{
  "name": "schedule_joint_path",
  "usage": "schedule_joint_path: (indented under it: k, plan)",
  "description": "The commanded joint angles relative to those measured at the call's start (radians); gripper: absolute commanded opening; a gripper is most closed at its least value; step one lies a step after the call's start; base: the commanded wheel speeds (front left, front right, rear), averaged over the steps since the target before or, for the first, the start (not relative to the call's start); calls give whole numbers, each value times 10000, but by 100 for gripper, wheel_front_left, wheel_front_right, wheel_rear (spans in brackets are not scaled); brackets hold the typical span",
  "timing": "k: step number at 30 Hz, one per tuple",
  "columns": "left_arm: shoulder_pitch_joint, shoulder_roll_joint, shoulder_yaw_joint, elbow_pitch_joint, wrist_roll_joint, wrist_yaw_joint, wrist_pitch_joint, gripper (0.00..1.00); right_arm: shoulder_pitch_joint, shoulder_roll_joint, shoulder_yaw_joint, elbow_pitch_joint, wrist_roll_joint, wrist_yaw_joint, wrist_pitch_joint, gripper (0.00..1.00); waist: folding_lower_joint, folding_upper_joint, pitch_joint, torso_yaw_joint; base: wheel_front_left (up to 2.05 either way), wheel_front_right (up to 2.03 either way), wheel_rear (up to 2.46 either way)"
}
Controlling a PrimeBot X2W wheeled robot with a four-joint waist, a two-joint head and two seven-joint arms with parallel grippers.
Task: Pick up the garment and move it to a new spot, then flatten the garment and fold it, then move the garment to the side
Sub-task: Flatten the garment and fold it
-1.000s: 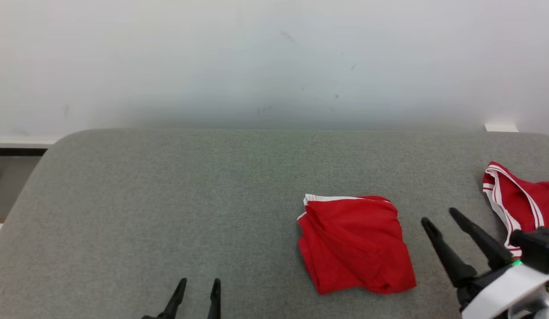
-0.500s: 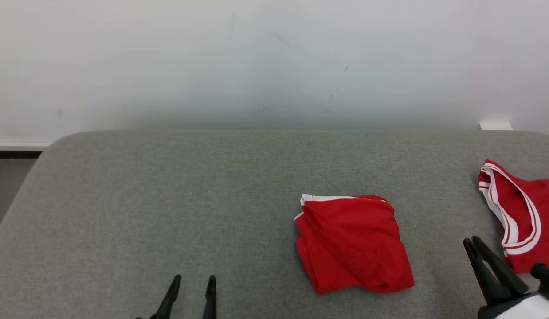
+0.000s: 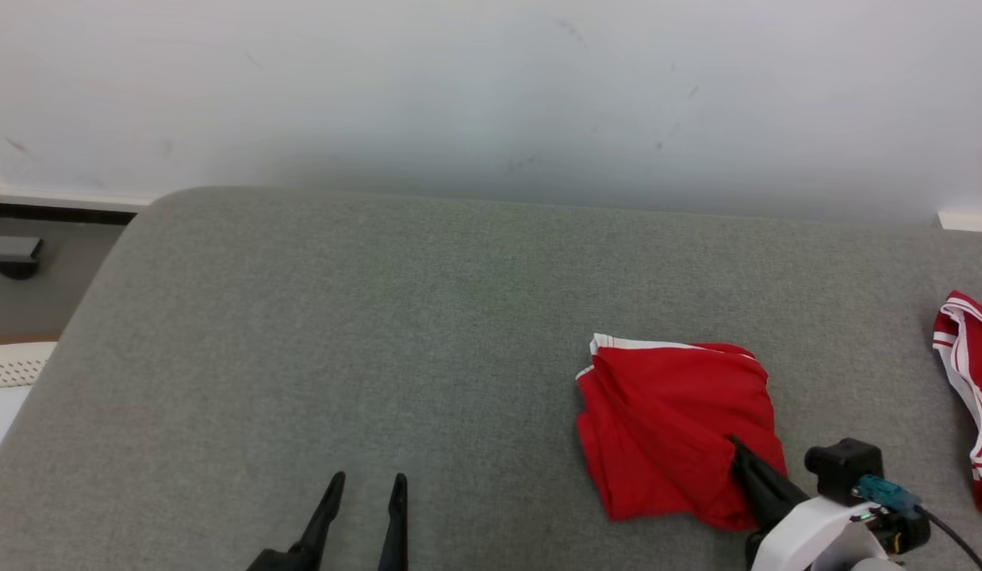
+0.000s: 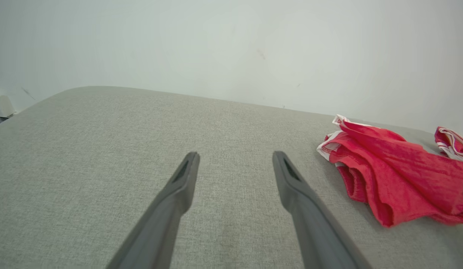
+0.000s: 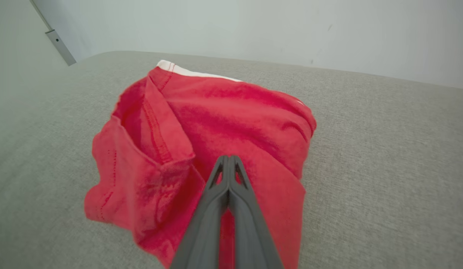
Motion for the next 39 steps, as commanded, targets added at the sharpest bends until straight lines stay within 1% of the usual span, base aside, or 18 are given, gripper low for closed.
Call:
schedule_joint_path:
  k: [1, 5, 9, 15, 18, 22, 23, 24, 25, 26, 27, 30, 33, 35, 39]
  plan:
    - [-57, 35, 25, 29, -52, 33, 3, 100, -169, 131, 131, 218, 126, -22, -77, 0, -1, -1, 4, 89, 0, 0, 0]
    - [-52, 33, 118, 96, 2, 15, 3, 100, -572, 564, 987, 781, 252, -22, -198, 0, -1, -1, -70, 192, 0, 0, 0]
    - [-17, 34, 182, 110, -12, 14, 3, 100, -738, 839, 2023, 897, 442, -23, -223, 0, -1, -1, -189, 226, 0, 0, 0]
    - [137, 34, 240, 149, -91, 11, 3, 100, -729, 935, 3321, 916, 864, -23, -169, 0, -1, -1, -441, 83, 0, 0, 0]
    - [175, 34, 295, 158, -77, -19, 3, 100, -686, 802, 3524, 786, 1042, -22, -505, 0, -1, -1, -576, -19, 0, 0, 0]
    - [250, 34, 419, 102, -41, -57, 3, 100, -486, 406, 3176, 595, 997, -22, -1066, 0, -1, -1, -723, -203, 0, 0, 0]
    - [271, 34, 467, 95, -16, -71, 3, 100, -427, 281, 3042, 518, 898, -23, -1176, 13, -1, -1, -753, -265, 0, 0, 0]
    - [281, 34, 509, 87, 10, -67, 3, 100, -388, 116, 2808, 378, 733, -22, -1296, 38, -1, -1, -784, -329, 0, 0, 0]
    - [305, 33, 542, 79, 27, -87, 3, 100, -322, -38, 2448, 264, 551, -23, -1369, 71, -1, -1, -812, -391, 0, 0, 0]
    - [335, 33, 561, 92, 52, -116, 3, 100, -159, -158, 2102, 167, 444, -23, -1395, 100, -1, -1, -842, -451, 0, 0, 0]
    - [375, 33, 567, 112, 59, -156, 3, 100, 68, -238, 1641, 19, 296, -23, -1431, 100, -1, -1, -878, -503, 0, 0, 0]
    - [535, 35, 641, 163, 82, -236, 3, 100, 780, -431, -56, -921, -386, -22, -1422, 100, -1, -1, -981, -707, 0, 0, 0]
    - [658, 35, 732, 237, 160, -367, 3, 100, 1816, -430, -1607, -1791, -1120, -23, -1425, 100, -1, -1, -1078, -889, 0, 0, 0]
    - [739, 33, 802, 265, 200, -400, 3, 100, 2374, -433, -2404, -2197, -1524, -23, -1428, 100, -1, -1, -1139, -998, 0, 0, 0]
    - [976, 35, 984, 247, 195, -393, 3, 100, 3281, -284, -3457, -2750, -1988, -22, -1428, 100, -1, -1, -1252, -1175, 0, 0, 0]
